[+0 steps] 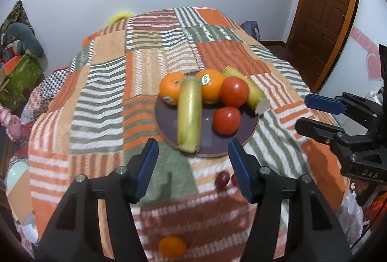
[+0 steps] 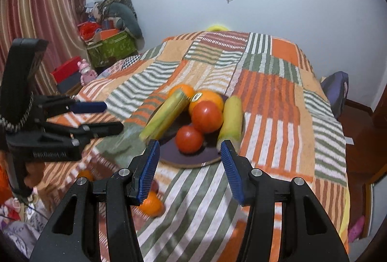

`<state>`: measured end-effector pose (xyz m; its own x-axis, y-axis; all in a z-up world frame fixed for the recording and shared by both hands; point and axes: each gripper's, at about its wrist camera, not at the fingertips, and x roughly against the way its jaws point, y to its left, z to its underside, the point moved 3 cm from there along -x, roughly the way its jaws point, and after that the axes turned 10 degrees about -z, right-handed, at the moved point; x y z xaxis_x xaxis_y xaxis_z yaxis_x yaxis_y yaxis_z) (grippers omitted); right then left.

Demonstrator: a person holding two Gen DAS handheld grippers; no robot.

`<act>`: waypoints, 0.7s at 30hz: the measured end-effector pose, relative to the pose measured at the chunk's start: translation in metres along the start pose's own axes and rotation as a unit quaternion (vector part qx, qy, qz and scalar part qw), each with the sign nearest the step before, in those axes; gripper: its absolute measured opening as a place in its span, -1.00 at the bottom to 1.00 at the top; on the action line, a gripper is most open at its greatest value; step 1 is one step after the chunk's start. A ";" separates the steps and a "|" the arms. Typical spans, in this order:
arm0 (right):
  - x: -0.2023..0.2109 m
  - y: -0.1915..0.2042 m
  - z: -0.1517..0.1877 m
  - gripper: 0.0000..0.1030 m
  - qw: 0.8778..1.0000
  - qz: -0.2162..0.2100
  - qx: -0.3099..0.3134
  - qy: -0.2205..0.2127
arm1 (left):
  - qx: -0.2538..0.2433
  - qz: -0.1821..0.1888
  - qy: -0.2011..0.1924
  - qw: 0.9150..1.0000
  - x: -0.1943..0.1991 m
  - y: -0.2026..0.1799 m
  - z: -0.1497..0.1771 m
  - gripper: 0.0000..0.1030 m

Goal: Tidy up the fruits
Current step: 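Grasp a small orange with the left tool while the right tool grasps the other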

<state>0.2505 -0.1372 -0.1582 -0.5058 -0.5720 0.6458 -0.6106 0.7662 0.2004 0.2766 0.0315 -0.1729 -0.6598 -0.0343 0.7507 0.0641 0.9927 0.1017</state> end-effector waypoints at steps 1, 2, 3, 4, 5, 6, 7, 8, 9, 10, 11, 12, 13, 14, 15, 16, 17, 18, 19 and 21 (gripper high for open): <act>0.000 0.002 0.003 -0.05 1.000 0.002 0.001 0.002 | 0.000 -0.002 0.001 1.000 0.003 0.003 0.005 0.16; 0.001 0.005 0.007 -0.05 1.000 0.001 0.002 0.005 | -0.001 -0.004 0.002 1.000 0.005 0.004 0.008 0.16; 0.002 0.007 0.011 -0.05 1.000 -0.001 0.001 0.007 | 0.000 -0.007 0.005 1.000 0.006 0.007 0.014 0.16; 0.002 0.009 0.015 -0.05 1.000 -0.002 -0.001 0.010 | 0.000 -0.009 0.006 1.000 0.008 0.009 0.017 0.16; 0.001 0.011 0.020 -0.05 1.000 -0.004 -0.003 0.013 | 0.001 -0.010 0.009 1.000 0.008 0.011 0.020 0.16; 0.001 0.012 0.023 -0.05 1.000 -0.007 -0.006 0.016 | 0.001 -0.011 0.012 1.000 0.008 0.013 0.025 0.16; -0.001 0.014 0.029 -0.05 1.000 -0.010 -0.011 0.020 | 0.002 -0.013 0.017 1.000 0.007 0.016 0.029 0.16; -0.002 0.015 0.032 -0.05 1.000 -0.012 -0.015 0.023 | 0.004 -0.013 0.022 1.000 0.007 0.018 0.034 0.16; -0.004 0.016 0.036 -0.05 0.999 -0.016 -0.019 0.026 | 0.005 -0.013 0.029 0.999 0.005 0.020 0.039 0.16; -0.007 0.016 0.040 -0.05 0.999 -0.021 -0.025 0.031 | 0.006 -0.013 0.037 0.999 0.003 0.022 0.044 0.16; -0.008 0.017 0.043 -0.05 0.999 -0.024 -0.029 0.034 | 0.006 -0.012 0.042 0.999 0.003 0.024 0.049 0.16; -0.010 0.018 0.046 -0.05 0.998 -0.028 -0.032 0.036 | 0.007 -0.012 0.045 0.999 0.002 0.026 0.055 0.16; -0.014 0.019 0.049 -0.05 0.998 -0.033 -0.037 0.041 | 0.007 -0.013 0.050 0.999 0.002 0.028 0.061 0.16; -0.016 0.019 0.052 -0.05 0.998 -0.034 -0.039 0.045 | 0.008 -0.013 0.054 0.998 0.002 0.030 0.068 0.16; -0.019 0.020 0.055 -0.05 0.997 -0.034 -0.041 0.049 | 0.010 -0.011 0.058 0.998 0.002 0.031 0.073 0.16; -0.022 0.020 0.058 -0.05 0.997 -0.035 -0.043 0.053 | 0.011 -0.010 0.062 0.998 0.001 0.033 0.078 0.16; -0.027 0.020 0.061 -0.05 0.996 -0.036 -0.048 0.059 | 0.012 -0.009 0.065 0.998 0.000 0.034 0.081 0.16; -0.030 0.019 0.064 -0.05 0.996 -0.039 -0.052 0.063 | 0.014 -0.009 0.070 0.997 -0.001 0.036 0.088 0.16; -0.032 0.020 0.065 -0.05 0.995 -0.041 -0.055 0.066 | 0.014 -0.008 0.073 0.997 -0.002 0.036 0.092 0.16; -0.037 0.022 0.068 -0.05 0.995 -0.047 -0.057 0.072 | 0.013 -0.005 0.083 0.996 -0.005 0.036 0.099 0.16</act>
<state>0.2148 -0.1191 -0.2278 -0.3534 -0.6009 0.7170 -0.5729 0.7449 0.3419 0.2081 0.0789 -0.2381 -0.5279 -0.0610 0.8471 0.0367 0.9948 0.0945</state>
